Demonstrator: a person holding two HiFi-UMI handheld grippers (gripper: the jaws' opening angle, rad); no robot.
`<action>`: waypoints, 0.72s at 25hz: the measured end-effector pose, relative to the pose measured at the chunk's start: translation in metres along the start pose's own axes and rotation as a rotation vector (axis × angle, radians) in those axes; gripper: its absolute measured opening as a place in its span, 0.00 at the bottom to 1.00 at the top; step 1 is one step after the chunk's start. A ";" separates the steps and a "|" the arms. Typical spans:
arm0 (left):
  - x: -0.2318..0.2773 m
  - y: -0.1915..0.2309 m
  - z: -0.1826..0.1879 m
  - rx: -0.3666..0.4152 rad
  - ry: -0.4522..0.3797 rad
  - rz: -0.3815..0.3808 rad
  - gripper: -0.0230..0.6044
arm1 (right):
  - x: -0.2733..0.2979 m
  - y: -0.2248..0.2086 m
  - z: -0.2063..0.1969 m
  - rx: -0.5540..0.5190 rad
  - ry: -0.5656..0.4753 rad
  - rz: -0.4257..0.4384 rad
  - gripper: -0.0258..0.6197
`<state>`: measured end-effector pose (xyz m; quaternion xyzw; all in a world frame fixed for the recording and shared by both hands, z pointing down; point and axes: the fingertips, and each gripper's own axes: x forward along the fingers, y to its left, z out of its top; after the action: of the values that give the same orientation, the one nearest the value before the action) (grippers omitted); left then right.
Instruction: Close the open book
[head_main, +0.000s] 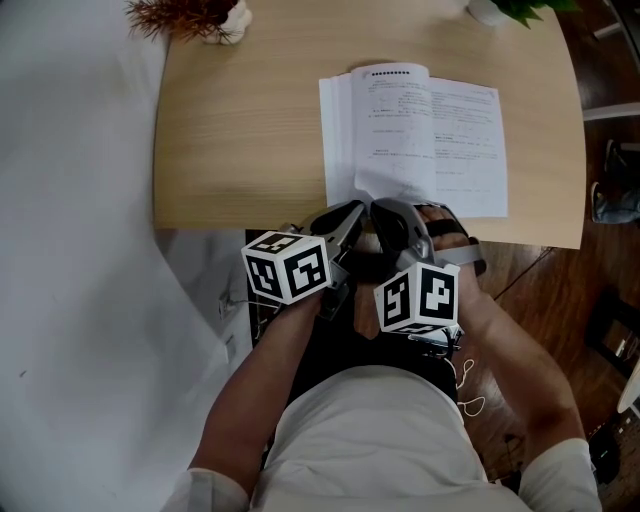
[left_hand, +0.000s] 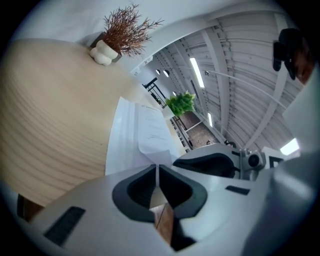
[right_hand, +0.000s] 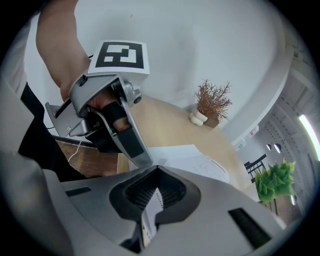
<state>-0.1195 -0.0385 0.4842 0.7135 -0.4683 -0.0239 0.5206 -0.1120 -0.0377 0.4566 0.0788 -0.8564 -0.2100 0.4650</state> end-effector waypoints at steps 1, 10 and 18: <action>0.004 0.000 0.001 -0.012 0.007 0.000 0.03 | 0.000 0.000 -0.001 0.002 -0.002 -0.003 0.04; 0.014 -0.003 0.006 -0.086 -0.013 -0.052 0.03 | -0.011 -0.005 0.000 0.080 -0.053 -0.031 0.04; 0.011 -0.007 0.008 -0.061 -0.043 -0.079 0.03 | -0.010 0.005 -0.006 0.240 -0.081 -0.001 0.11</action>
<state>-0.1132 -0.0518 0.4798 0.7146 -0.4497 -0.0741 0.5308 -0.1014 -0.0317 0.4533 0.1259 -0.8933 -0.1093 0.4174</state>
